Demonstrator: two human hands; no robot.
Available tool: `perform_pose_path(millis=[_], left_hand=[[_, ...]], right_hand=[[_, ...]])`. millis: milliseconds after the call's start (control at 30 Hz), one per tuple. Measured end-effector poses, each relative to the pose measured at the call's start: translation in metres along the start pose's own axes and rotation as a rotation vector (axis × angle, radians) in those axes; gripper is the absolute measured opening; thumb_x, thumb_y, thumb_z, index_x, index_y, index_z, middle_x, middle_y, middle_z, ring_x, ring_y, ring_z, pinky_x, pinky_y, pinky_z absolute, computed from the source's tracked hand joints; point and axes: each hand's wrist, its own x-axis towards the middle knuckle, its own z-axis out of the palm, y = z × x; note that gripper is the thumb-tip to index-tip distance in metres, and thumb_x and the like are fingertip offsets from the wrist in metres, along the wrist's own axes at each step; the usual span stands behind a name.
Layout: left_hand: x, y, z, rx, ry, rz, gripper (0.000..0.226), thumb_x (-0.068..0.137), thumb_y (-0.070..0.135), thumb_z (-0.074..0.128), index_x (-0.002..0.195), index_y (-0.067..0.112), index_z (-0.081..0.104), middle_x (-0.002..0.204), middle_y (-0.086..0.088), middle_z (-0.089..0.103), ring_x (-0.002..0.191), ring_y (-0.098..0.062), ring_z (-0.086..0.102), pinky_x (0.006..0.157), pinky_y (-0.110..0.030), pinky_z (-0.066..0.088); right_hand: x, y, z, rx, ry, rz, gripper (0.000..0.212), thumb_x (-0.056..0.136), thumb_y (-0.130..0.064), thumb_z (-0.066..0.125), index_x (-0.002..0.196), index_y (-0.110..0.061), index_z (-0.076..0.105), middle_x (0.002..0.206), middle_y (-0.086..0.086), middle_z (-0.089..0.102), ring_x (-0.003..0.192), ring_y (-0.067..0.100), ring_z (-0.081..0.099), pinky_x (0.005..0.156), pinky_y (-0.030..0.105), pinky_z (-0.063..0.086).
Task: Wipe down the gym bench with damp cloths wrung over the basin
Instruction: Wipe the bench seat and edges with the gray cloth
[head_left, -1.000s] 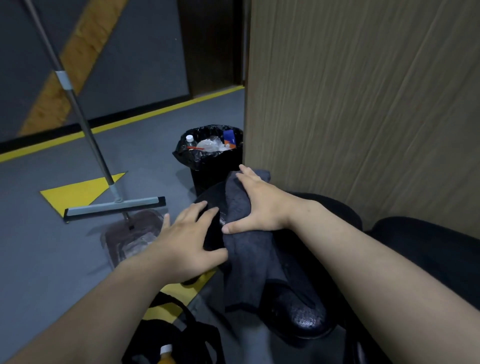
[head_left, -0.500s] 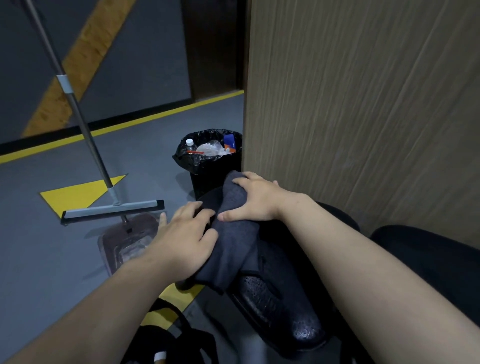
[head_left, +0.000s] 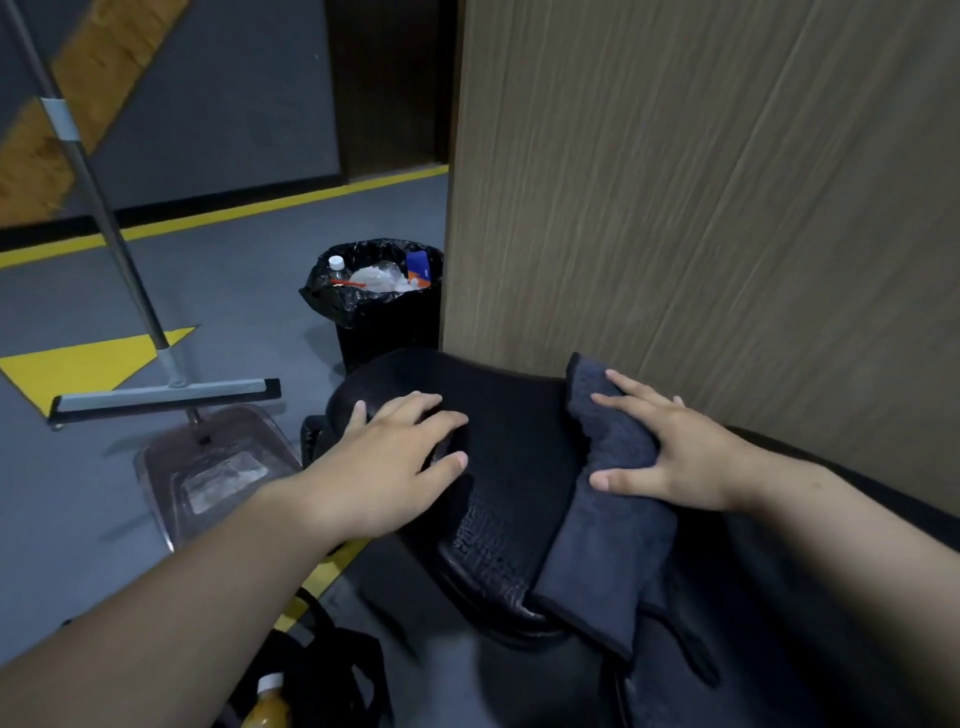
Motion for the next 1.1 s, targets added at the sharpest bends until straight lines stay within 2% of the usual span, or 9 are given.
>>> perform_pose_path(millis=[133, 333, 467, 700, 833, 900, 967, 1033, 1100], left_hand=[[-0.003, 0.003, 0.000, -0.007, -0.020, -0.005, 0.049, 0.103, 0.048, 0.031, 0.152, 0.038, 0.029, 0.164, 0.006, 0.013, 0.151, -0.013, 0.000, 0.121, -0.055, 0.001], [-0.004, -0.001, 0.001, 0.034, -0.039, 0.010, 0.052, 0.103, 0.049, 0.030, 0.153, 0.037, 0.025, 0.165, 0.005, 0.009, 0.151, -0.013, -0.002, 0.120, -0.059, 0.000], [-0.006, -0.015, 0.001, 0.083, -0.002, 0.008, 0.055, 0.100, 0.054, 0.034, 0.152, 0.040, 0.024, 0.165, 0.004, 0.010, 0.152, -0.015, -0.002, 0.119, -0.060, 0.002], [-0.018, -0.025, -0.014, 0.064, 0.045, -0.042, 0.057, 0.099, 0.058, 0.030, 0.151, 0.035, 0.030, 0.161, 0.007, 0.023, 0.150, -0.014, 0.011, 0.120, -0.059, 0.003], [-0.020, -0.023, -0.019, 0.059, 0.006, -0.065, 0.106, 0.070, 0.092, 0.028, 0.155, 0.029, 0.018, 0.157, 0.010, 0.027, 0.145, -0.014, 0.025, 0.119, -0.059, 0.009], [-0.016, -0.026, -0.018, 0.081, 0.009, -0.105, 0.119, 0.063, 0.094, 0.039, 0.156, 0.028, 0.006, 0.158, 0.008, 0.026, 0.146, -0.015, 0.024, 0.118, -0.059, 0.013], [-0.011, -0.030, -0.017, 0.069, 0.072, -0.117, 0.112, 0.066, 0.088, 0.048, 0.154, 0.031, 0.010, 0.151, 0.008, 0.034, 0.141, -0.017, 0.032, 0.115, -0.056, 0.025], [-0.007, -0.031, -0.018, 0.055, 0.128, -0.105, 0.096, 0.067, 0.081, 0.051, 0.147, 0.035, 0.026, 0.137, 0.009, 0.043, 0.131, -0.017, 0.042, 0.107, -0.049, 0.036], [-0.004, -0.031, -0.019, 0.036, 0.133, -0.099, 0.084, 0.067, 0.076, 0.050, 0.140, 0.038, 0.036, 0.127, 0.011, 0.045, 0.124, -0.016, 0.044, 0.102, -0.045, 0.040]], right_hand=[[-0.019, -0.010, 0.011, 0.057, 0.064, -0.015, 0.113, 0.051, -0.097, 0.050, 0.148, -0.040, 0.035, 0.163, -0.017, 0.003, 0.150, 0.005, 0.002, 0.124, 0.037, 0.012], [-0.027, -0.071, 0.043, -0.011, 0.122, -0.042, 0.101, 0.067, -0.076, 0.065, 0.152, -0.032, 0.031, 0.164, -0.011, -0.006, 0.151, 0.010, -0.008, 0.122, 0.029, 0.008], [-0.013, -0.096, 0.054, 0.000, 0.172, -0.009, 0.103, 0.068, -0.073, 0.068, 0.153, -0.028, 0.029, 0.166, -0.006, -0.005, 0.151, 0.014, -0.010, 0.119, 0.026, 0.003], [0.038, -0.129, 0.060, -0.022, 0.206, 0.064, 0.103, 0.070, -0.077, 0.060, 0.152, -0.022, 0.029, 0.166, 0.006, 0.002, 0.151, 0.023, -0.010, 0.123, 0.040, 0.004], [0.083, -0.147, 0.064, -0.048, 0.246, 0.178, 0.105, 0.072, -0.081, 0.050, 0.150, -0.014, 0.032, 0.164, 0.016, 0.007, 0.151, 0.034, -0.003, 0.122, 0.046, 0.006], [0.100, -0.153, 0.064, -0.081, 0.251, 0.218, 0.106, 0.074, -0.085, 0.040, 0.150, -0.012, 0.032, 0.164, 0.018, 0.006, 0.150, 0.037, -0.002, 0.122, 0.050, 0.005], [0.108, -0.149, 0.061, -0.145, 0.232, 0.178, 0.102, 0.076, -0.086, 0.033, 0.150, -0.016, 0.032, 0.165, 0.013, -0.002, 0.151, 0.035, -0.010, 0.120, 0.056, -0.002], [0.107, -0.135, 0.053, -0.214, 0.163, 0.039, 0.090, 0.080, -0.083, 0.030, 0.149, -0.026, 0.033, 0.166, 0.003, -0.006, 0.150, 0.026, -0.017, 0.116, 0.060, -0.011], [0.097, -0.119, 0.039, -0.226, 0.062, -0.059, 0.081, 0.083, -0.082, 0.029, 0.149, -0.035, 0.031, 0.166, -0.004, 0.007, 0.152, 0.019, -0.011, 0.115, 0.062, -0.013]])
